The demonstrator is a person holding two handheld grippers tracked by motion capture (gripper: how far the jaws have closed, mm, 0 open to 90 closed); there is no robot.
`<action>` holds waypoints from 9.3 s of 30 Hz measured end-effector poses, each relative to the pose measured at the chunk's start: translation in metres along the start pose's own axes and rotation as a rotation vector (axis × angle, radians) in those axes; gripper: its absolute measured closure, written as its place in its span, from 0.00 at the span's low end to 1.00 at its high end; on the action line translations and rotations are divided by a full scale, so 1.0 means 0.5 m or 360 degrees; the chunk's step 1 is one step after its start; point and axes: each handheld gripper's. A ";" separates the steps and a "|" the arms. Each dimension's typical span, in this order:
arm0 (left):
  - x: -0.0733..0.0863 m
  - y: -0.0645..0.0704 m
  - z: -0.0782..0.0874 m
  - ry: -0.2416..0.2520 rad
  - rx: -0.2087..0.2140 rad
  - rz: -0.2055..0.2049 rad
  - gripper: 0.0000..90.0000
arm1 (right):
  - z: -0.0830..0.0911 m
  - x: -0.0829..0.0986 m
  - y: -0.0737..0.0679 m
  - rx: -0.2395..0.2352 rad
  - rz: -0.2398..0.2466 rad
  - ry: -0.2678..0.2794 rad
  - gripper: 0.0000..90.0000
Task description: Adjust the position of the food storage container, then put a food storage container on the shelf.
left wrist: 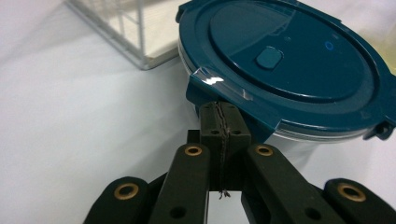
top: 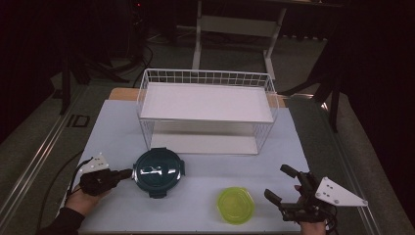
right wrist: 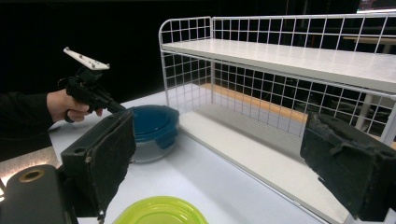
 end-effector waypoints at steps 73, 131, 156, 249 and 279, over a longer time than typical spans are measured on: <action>-0.129 0.098 -0.008 0.0289 0.0326 0.0047 0.01 | -0.069 -0.019 -0.029 0.0005 0.0029 -0.0058 0.15; -0.095 -0.017 -0.110 -0.0024 0.0412 0.1145 0.36 | -0.458 0.076 -0.002 -0.0200 -0.1092 -0.1472 0.38; -0.071 -0.039 -0.128 -0.0076 0.0553 0.1396 0.57 | -0.480 0.101 -0.015 -0.0233 -0.1242 -0.1575 0.57; -0.451 0.053 -0.040 0.0154 0.0657 0.0971 0.64 | -0.347 -0.244 0.083 -0.0188 -0.1104 -0.0986 0.62; -0.526 -0.025 -0.117 0.0189 0.0693 0.1038 0.63 | -0.392 -0.276 0.178 -0.0049 -0.1224 -0.1036 0.61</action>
Point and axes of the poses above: each handheld gripper's, and its own axes: z roughly backward along the jaws, x roughly out of its underside, y roughly to its right, and after that the axes turned 10 degrees about x, right-handed
